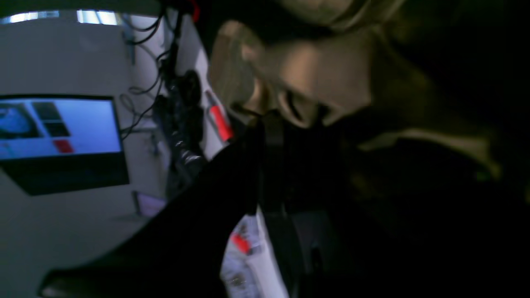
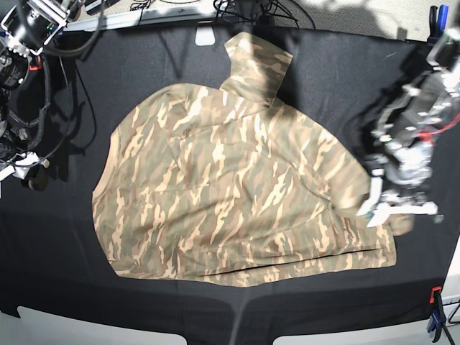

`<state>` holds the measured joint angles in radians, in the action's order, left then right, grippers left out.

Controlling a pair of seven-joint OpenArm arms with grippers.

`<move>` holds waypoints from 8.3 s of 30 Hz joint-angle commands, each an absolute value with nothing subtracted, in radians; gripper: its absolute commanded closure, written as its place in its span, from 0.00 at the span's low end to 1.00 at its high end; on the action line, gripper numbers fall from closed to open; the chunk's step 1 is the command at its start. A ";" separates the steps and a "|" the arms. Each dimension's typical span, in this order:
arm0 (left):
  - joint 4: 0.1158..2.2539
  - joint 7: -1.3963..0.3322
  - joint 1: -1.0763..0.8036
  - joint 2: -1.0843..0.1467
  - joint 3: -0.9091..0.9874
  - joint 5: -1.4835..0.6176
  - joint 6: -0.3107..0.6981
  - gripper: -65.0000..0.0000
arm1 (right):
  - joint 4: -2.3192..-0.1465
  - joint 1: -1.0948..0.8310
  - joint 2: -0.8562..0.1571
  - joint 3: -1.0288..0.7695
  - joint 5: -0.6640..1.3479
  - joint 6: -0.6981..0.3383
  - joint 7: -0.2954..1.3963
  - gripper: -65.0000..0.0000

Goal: Layout the t-shirt on the table in an organized manner, then fold the t-shirt properly
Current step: 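Move the left gripper to the shirt hem corner and grasp it, then grasp the shirt corner nearest the right gripper, then lift and stretch the shirt between both grippers, then lay it flat, then grasp the shirt edge with the right gripper and lift it, then pull the held edge outward with the right gripper and release it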

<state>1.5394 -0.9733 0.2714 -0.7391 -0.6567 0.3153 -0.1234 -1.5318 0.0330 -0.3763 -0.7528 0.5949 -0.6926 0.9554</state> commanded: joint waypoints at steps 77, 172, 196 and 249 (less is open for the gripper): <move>1.512 -1.032 0.111 -0.724 -0.648 0.601 -0.558 0.69 | -1.648 0.013 0.150 -0.616 0.361 -0.629 1.045 0.52; 1.585 -0.894 0.186 -0.626 -0.648 0.266 -0.471 0.69 | -1.448 0.072 -0.636 -0.615 0.376 -0.569 0.912 0.49; 1.585 -0.891 0.202 -0.627 -0.648 0.258 -0.471 0.69 | -0.676 0.697 -0.391 -0.189 -0.057 -0.406 0.467 0.49; 1.585 -0.889 0.200 -0.626 -0.648 0.226 -0.471 0.69 | -0.460 0.886 -0.460 -0.189 -0.154 -0.310 0.328 1.00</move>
